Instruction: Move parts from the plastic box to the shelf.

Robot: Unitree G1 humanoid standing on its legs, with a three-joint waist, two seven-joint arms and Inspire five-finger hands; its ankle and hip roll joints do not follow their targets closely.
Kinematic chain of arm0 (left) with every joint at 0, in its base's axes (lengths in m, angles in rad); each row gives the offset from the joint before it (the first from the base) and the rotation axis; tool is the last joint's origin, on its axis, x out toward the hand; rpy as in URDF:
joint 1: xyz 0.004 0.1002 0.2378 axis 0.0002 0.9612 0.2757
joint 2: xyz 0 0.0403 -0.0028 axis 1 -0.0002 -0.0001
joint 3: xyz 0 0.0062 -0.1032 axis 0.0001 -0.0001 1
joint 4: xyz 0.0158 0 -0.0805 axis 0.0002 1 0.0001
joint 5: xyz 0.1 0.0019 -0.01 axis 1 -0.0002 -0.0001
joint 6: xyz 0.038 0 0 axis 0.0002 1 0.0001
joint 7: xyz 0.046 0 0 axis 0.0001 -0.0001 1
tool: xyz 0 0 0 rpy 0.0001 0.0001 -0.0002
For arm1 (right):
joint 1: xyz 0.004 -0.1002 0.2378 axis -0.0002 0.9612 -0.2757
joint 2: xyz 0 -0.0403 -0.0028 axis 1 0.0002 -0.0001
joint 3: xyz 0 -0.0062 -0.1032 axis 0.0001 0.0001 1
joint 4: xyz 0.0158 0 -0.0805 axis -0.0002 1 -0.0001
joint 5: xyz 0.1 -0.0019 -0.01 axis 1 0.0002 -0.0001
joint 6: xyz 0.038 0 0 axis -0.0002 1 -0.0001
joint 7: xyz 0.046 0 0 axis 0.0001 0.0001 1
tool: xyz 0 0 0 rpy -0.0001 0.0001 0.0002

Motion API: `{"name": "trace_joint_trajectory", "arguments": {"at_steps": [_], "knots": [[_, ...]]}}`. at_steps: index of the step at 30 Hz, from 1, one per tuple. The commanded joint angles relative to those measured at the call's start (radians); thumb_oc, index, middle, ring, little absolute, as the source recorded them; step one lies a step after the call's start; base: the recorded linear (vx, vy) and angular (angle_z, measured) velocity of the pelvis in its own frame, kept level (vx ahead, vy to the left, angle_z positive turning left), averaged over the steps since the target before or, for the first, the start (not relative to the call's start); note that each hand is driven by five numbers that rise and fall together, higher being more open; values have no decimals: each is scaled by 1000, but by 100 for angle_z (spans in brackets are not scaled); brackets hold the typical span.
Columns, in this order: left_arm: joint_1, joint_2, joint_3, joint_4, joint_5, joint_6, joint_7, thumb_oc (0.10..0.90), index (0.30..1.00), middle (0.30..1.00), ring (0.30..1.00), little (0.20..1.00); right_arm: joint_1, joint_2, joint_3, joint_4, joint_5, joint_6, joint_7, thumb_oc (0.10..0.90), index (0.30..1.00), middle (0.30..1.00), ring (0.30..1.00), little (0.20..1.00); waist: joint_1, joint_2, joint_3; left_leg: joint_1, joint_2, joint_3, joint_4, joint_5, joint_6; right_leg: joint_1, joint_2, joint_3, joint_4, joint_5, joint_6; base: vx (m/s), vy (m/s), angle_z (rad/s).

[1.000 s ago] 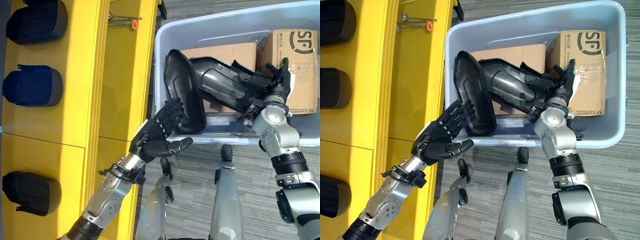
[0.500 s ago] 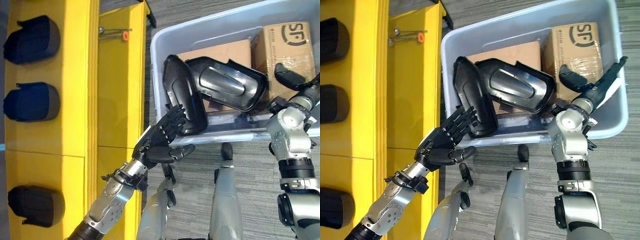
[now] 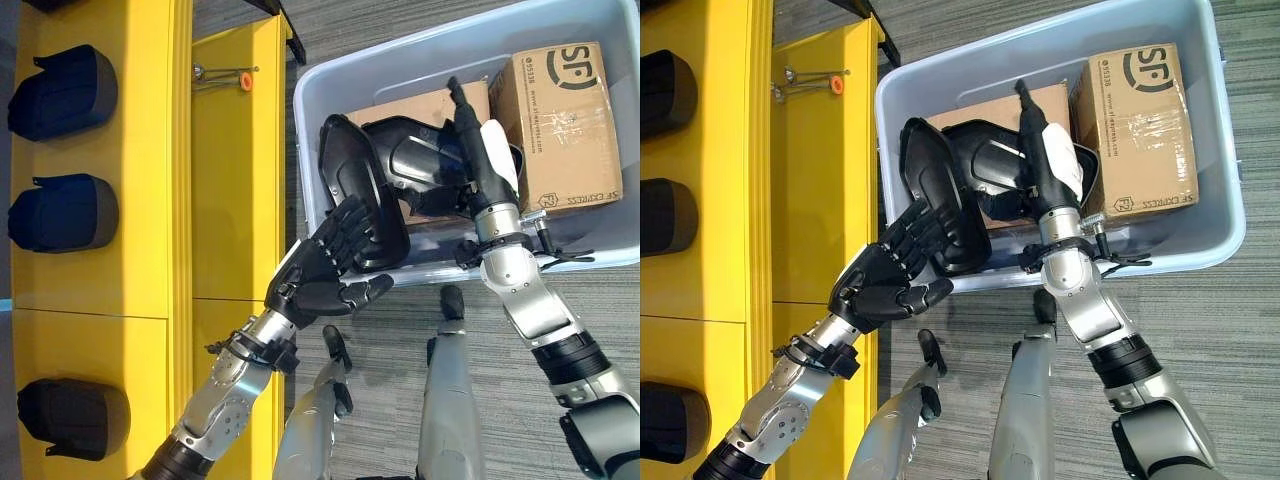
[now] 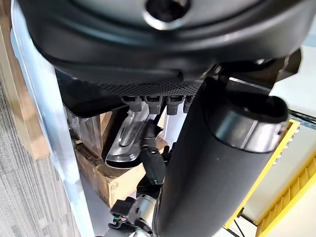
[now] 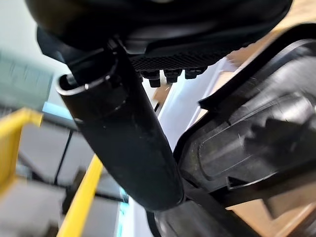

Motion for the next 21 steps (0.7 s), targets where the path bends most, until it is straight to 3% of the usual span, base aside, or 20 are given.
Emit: {"name": "trace_joint_trajectory", "arguments": {"at_steps": [1,5,11,12,13,16,17,18,19,21], "knots": [[-10,-13,62,-109,-19,-71,-74,900,1000,1000,1000,1000,-126,-99,12,-189,-171,-148,71,900,1000,1000,1000,1000,2,70,12,-5,8,-69,135,-195,44,105,33,-125,43,-197,-80,-9,-74,13],[-13,13,61,-94,-19,-69,-98,900,1000,1000,1000,1000,-171,-179,75,-154,-211,-139,182,900,1000,1000,1000,1000,23,54,12,-18,12,-84,146,-192,46,119,30,-143,35,-195,-76,-15,-84,15],[-9,55,64,-85,-13,-67,-107,900,1000,1000,1000,1000,-257,-253,179,-14,-111,20,361,900,1000,1000,1000,1000,59,25,12,-58,23,-110,171,-187,46,121,28,-169,44,-201,-79,-7,-105,13],[-9,57,67,-85,-12,-65,-109,900,1000,1000,1000,1000,-264,-258,192,1,-121,34,372,900,1000,1000,1000,1000,62,23,12,-65,25,-112,175,-186,46,117,29,-172,48,-202,-80,-14,-138,15],[-10,65,71,-85,-3,-54,-116,900,1000,1000,1000,1000,-284,-271,226,65,-88,111,393,900,1000,1000,1000,1000,76,14,12,-77,29,-121,182,-183,47,117,30,-183,54,-204,-83,-17,-155,18],[-18,73,67,-88,7,-42,-110,900,1000,1000,1000,1000,-322,-269,250,151,-84,120,396,900,1000,1000,1000,1000,90,5,12,-95,35,-129,190,-180,46,108,33,-193,64,-207,-86,-10,-104,10],[-24,74,67,-89,11,-34,-108,900,1000,1000,1000,1000,-342,-264,254,191,-135,144,425,900,1000,1000,1000,1000,95,4,12,-100,36,-132,190,-179,46,107,34,-197,65,-207,-87,-6,-71,9],[-30,67,67,-83,20,-27,-112,900,1000,1000,1000,1000,-365,-266,276,248,-183,128,422,900,1000,1000,1000,1000,102,3,12,-107,38,-132,192,-177,46,105,34,-203,64,-205,-88,-9,-66,10],[-34,66,65,-83,23,-25,-110,900,1000,1000,1000,1000,-374,-270,286,261,-173,140,416,900,1000,1000,1000,1000,104,2,12,-110,39,-133,192,-176,47,103,35,-204,64,-205,-88,-11,-55,10],[-40,66,62,-93,29,-12,-96,900,1000,1000,1000,1000,-387,-250,273,317,-122,227,398,900,1000,1000,1000,1000,110,4,12,-124,41,-136,190,-170,46,94,39,-205,67,-207,-92,-9,-38,3]]}}
